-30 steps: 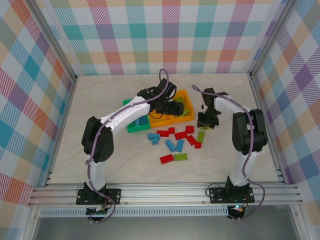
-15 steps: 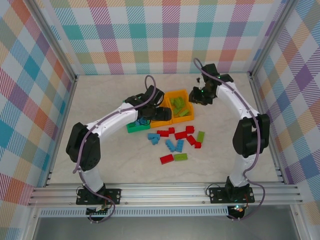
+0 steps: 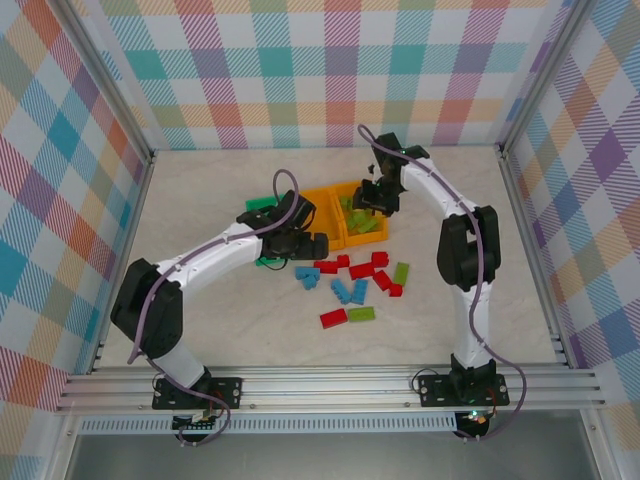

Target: Sort the legos into containers by color

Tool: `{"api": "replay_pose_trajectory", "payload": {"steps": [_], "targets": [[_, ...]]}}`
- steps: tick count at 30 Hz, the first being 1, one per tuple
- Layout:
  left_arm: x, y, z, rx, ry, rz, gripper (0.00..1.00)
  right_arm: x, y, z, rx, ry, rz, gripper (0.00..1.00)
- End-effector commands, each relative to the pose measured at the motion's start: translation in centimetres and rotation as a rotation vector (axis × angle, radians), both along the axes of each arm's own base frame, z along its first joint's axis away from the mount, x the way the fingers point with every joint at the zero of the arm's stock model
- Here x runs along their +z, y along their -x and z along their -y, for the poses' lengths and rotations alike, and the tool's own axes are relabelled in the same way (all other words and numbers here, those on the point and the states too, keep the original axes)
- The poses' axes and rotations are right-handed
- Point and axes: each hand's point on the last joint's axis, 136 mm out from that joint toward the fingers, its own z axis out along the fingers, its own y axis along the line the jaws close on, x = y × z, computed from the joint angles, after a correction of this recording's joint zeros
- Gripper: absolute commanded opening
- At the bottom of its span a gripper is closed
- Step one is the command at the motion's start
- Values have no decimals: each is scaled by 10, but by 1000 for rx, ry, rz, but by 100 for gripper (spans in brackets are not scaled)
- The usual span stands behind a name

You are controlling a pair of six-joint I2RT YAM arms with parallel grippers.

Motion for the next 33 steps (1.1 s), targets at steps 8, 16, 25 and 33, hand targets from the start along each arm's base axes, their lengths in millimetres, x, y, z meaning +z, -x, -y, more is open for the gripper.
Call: {"api": "replay_pose_trajectory", "payload": {"steps": [8, 16, 25, 33], "targets": [[10, 3, -17, 50, -13, 35, 100, 35, 25, -8, 50, -8, 68, 69], [11, 9, -31, 84, -15, 67, 100, 14, 135, 9, 77, 148, 11, 75], [4, 28, -57, 115, -17, 61, 100, -26, 227, 16, 65, 230, -75, 81], [6, 36, -63, 115, -8, 63, 100, -50, 250, 5, 99, 250, -123, 79]]}}
